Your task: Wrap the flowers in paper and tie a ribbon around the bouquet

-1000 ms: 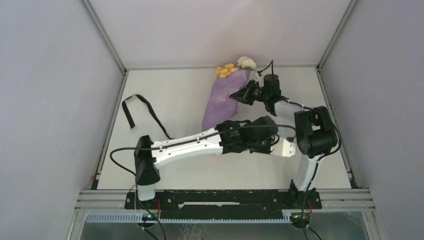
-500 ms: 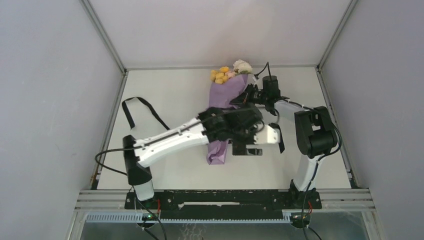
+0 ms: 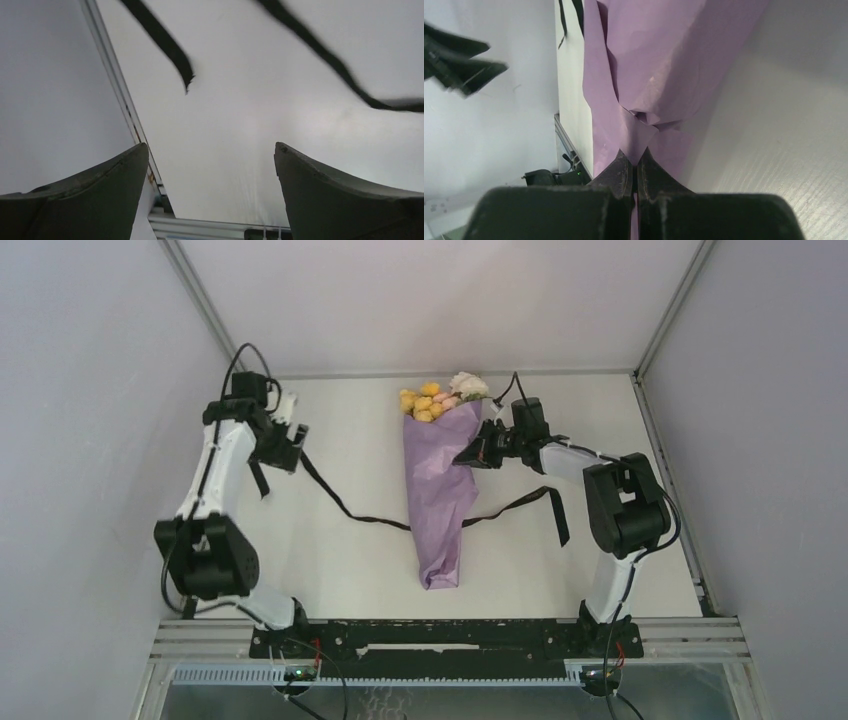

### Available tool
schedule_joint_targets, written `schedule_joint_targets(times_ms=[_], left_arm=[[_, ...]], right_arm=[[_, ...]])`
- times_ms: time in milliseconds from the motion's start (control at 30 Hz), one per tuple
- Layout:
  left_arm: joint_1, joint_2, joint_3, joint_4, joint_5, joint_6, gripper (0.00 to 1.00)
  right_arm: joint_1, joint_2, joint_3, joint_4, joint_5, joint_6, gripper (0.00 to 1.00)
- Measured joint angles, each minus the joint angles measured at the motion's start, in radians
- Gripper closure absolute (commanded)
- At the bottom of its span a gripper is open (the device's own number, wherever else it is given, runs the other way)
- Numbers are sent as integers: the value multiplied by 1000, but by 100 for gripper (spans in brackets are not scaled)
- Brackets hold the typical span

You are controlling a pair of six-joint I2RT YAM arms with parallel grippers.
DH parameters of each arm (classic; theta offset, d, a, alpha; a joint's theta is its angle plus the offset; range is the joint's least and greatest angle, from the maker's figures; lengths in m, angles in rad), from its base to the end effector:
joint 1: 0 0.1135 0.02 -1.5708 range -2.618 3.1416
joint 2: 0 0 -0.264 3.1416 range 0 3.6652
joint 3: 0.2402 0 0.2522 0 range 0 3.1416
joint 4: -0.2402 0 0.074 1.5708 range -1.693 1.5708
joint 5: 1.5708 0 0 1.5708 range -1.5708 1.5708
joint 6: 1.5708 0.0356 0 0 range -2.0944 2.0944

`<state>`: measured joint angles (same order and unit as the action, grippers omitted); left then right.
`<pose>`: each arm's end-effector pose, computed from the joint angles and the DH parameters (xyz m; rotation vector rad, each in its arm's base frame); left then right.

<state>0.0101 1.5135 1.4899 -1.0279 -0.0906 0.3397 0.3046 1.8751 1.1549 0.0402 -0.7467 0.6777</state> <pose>0.3055 0.0063 0.3362 0.4011 2.6051 0.2395 0.3750 0.1432 0.1860 0.0040 2.3915 1.3413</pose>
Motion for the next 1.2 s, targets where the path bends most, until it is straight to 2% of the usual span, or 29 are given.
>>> schedule_joint_targets(times_ms=[67,167,300,400,500,633,933,1100,1167,1200], left_arm=[[124,114,-9,19,-28,1,0],[251,287,-6,56,-43,5,0],[345,464,48,58,-69,18,0],[355,566,196,57,-82,41,3],[346,655,394,72,-90,85,13],[340,767,605,107,-94,167,21],[309,896,639,93,-60,429,27],[290,924,652,84,-63,499,41],[286,946,689,73,-64,510,56],[285,957,706,75,-63,516,69]], right_arm=[[10,0,0,-13,7,-13,100],[22,0,0,-38,18,-35,100],[34,0,0,-74,35,-62,100],[40,0,0,-101,49,-82,100],[43,-2,0,-122,64,-98,100],[45,-2,0,-139,77,-112,100],[45,-2,0,-170,103,-124,100],[45,-3,0,-179,115,-124,100],[45,-6,0,-183,119,-124,100],[45,-11,0,-183,119,-123,100]])
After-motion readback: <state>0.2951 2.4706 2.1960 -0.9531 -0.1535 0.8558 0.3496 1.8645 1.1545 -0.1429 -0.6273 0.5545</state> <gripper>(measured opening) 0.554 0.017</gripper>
